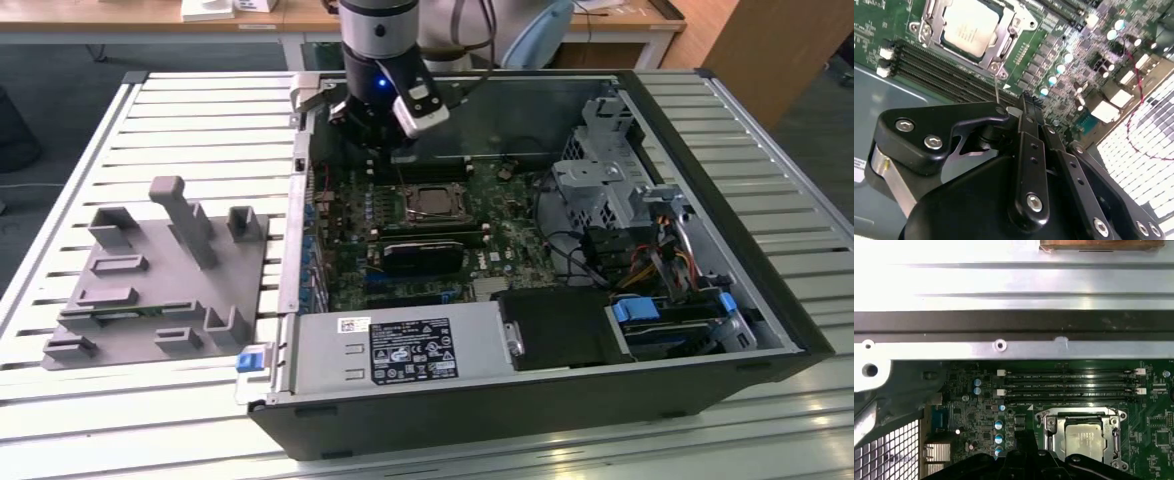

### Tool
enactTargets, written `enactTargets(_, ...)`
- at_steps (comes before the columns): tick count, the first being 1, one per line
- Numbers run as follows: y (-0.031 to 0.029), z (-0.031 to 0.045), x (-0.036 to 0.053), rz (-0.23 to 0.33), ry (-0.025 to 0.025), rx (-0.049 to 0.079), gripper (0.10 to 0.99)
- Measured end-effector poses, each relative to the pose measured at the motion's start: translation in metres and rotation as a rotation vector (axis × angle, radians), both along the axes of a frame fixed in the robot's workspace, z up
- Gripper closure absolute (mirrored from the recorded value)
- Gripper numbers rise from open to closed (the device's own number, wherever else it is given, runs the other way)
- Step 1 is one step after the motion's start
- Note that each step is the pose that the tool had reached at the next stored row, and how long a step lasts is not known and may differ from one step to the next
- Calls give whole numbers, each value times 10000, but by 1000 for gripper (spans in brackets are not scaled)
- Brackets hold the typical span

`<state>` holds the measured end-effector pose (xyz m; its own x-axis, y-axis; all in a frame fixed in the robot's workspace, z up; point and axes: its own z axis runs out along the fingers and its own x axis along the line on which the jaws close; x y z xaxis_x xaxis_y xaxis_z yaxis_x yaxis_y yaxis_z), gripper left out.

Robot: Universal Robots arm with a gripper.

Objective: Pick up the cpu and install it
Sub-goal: 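Install the first cpu locking lever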

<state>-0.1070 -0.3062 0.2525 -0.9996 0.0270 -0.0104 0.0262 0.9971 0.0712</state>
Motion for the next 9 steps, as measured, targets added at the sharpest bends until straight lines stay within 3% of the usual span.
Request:
enactTargets(5, 82, 0, -3, 0, 1, -4, 980)
enactTargets(9, 114, 0, 9, 2, 1, -12, 980)
